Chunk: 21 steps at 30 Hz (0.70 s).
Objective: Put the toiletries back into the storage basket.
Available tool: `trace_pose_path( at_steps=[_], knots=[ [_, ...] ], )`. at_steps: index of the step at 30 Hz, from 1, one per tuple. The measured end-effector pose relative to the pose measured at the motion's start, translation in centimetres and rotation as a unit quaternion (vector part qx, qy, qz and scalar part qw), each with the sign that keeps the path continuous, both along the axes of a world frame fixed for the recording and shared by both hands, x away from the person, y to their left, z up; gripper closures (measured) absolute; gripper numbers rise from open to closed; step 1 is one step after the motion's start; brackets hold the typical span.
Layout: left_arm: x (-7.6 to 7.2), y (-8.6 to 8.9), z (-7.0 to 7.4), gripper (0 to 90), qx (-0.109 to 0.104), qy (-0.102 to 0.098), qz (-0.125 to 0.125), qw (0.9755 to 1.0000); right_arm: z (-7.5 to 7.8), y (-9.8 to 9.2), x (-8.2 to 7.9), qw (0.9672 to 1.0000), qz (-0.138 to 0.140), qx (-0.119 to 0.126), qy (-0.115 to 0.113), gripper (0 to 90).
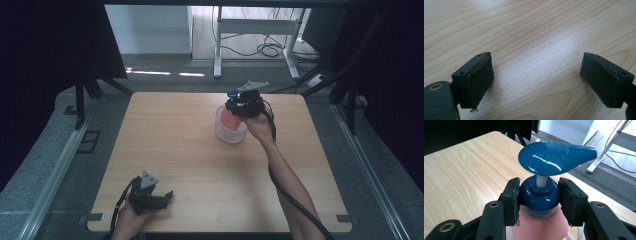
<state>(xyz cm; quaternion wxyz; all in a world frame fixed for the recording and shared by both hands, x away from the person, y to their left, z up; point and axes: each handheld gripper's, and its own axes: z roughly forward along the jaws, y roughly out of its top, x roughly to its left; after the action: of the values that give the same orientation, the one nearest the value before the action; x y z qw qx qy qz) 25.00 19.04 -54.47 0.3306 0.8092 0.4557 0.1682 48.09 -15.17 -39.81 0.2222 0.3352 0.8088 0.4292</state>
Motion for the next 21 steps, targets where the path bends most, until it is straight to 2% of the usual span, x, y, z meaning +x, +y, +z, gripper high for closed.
trace_pose_path(
  at_steps=[21],
  knots=[
    [0.0,0.0,0.0,11.2,0.0,0.0,0.0,1.0,-3.1,0.2,0.5,0.9998,0.003,-0.008,0.018,52.5]
  ],
)
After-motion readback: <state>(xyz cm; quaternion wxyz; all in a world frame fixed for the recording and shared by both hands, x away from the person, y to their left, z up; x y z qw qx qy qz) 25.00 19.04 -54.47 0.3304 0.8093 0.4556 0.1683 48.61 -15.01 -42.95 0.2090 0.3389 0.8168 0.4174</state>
